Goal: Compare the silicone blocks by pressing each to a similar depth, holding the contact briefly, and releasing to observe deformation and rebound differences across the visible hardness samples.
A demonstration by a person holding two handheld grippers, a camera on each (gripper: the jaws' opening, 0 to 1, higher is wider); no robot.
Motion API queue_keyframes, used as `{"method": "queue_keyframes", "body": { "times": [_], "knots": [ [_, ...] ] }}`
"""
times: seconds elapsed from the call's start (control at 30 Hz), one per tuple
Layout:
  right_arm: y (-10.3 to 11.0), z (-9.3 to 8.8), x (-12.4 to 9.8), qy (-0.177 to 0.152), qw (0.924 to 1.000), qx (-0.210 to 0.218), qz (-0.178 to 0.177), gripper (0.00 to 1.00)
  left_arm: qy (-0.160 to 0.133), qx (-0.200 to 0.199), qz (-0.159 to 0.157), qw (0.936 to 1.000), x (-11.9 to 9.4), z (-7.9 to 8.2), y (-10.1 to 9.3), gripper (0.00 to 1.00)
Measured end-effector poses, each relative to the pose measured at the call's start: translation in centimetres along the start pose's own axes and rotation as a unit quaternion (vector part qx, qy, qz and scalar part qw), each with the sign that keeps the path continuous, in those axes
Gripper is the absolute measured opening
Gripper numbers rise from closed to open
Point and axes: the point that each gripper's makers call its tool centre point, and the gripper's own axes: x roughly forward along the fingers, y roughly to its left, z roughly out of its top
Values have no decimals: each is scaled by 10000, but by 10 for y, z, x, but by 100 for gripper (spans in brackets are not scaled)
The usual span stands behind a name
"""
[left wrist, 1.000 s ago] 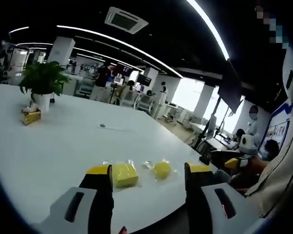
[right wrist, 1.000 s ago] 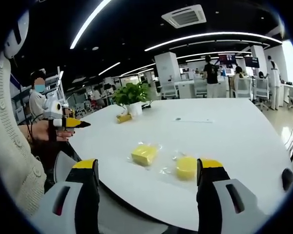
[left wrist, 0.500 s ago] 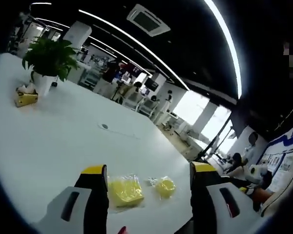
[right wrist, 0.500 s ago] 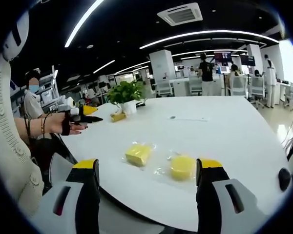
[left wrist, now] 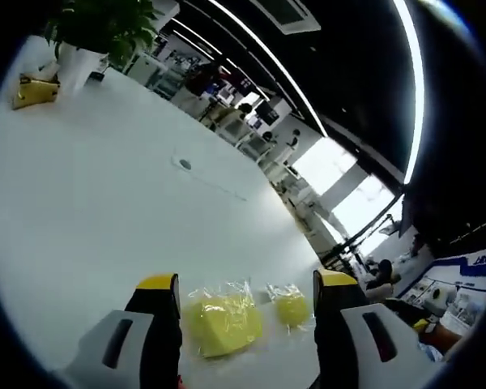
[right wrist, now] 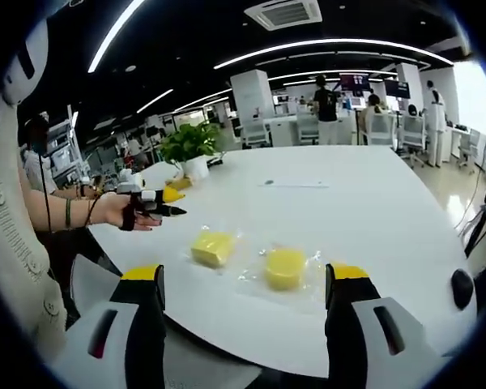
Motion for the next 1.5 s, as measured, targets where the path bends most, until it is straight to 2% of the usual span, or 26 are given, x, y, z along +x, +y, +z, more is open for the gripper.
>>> {"method": "queue_keyframes", "body": {
  "times": [0.17, 0.23, 0.3, 0.4, 0.5, 0.57, 0.67, 0.73, 0.8, 0.83, 0.87, 0.97, 1.1, 1.17, 1.23, 1.3, 1.37, 1.43, 1.5],
  "knots": [
    [1, -2, 7, 164, 9998, 38, -63, 75, 406, 123, 14, 9991, 23, -13, 22, 65],
    [1, -4, 10, 242, 9997, 48, -69, 75, 518, 138, -46, 9986, 33, -18, 29, 62],
    [1, -4, 13, 274, 9996, 63, -65, 75, 674, 116, -144, 9976, 39, -24, 33, 54],
    [0, -3, 19, 347, 9994, 78, -59, 75, 772, -221, -276, 9964, 49, -33, 39, 47],
    [0, -2, 23, 393, 9992, 81, -54, 75, 862, -365, -324, 9951, 53, -42, 46, 46],
    [-1, -3, 26, 434, 9990, 71, -59, 75, 905, -496, -373, 9940, 55, -49, 50, 42],
    [-1, -4, 29, 485, 9988, 96, -53, 75, 887, -917, -527, 9904, 57, -56, 53, 34],
    [-1, -5, 31, 524, 9986, 96, -45, 74, 751, -1247, -592, 9876, 57, -57, 55, 25],
    [0, -6, 33, 561, 9984, 99, -31, 74, 693, -1350, -610, 9865, 57, -59, 59, 16],
    [0, -7, 34, 579, 9983, 99, -29, 74, 681, -1360, -593, 9866, 56, -60, 61, 15],
    [0, -8, 35, 610, 9981, 96, -18, 74, 572, -1589, -684, 9833, 57, -56, 58, 15],
    [0, -10, 37, 650, 9978, 107, 5, 73, 527, -1575, -629, 9841, 55, -55, 64, 13],
    [-1, -11, 39, 687, 9976, 101, 23, 72, 577, -1514, -678, 9845, 57, -55, 59, 11],
    [-1, -10, 41, 675, 9976, 110, 47, 72, 565, -1425, -820, 9848, 57, -53, 54, 6],
    [-1, -11, 42, 691, 9975, 98, 62, 72, 672, -1182, -885, 9867, 58, -55, 50, 2],
    [-1, -11, 43, 704, 9974, 105, 81, 72, 625, -676, -1007, 9907, 58, -54, 48, 0],
    [0, -11, 43, 699, 9975, 98, 92, 71, 644, -643, -1009, 9907, 58, -53, 47, 0],
    [0, -11, 44, 682, 9976, 100, 107, 70, 697, -387, -1055, 9912, 59, -54, 44, 0],
    [0, -11, 44, 685, 9975, 105, 112, 70, 728, -482, -1016, 9910, 59, -53, 44, 0]
  ]
}}
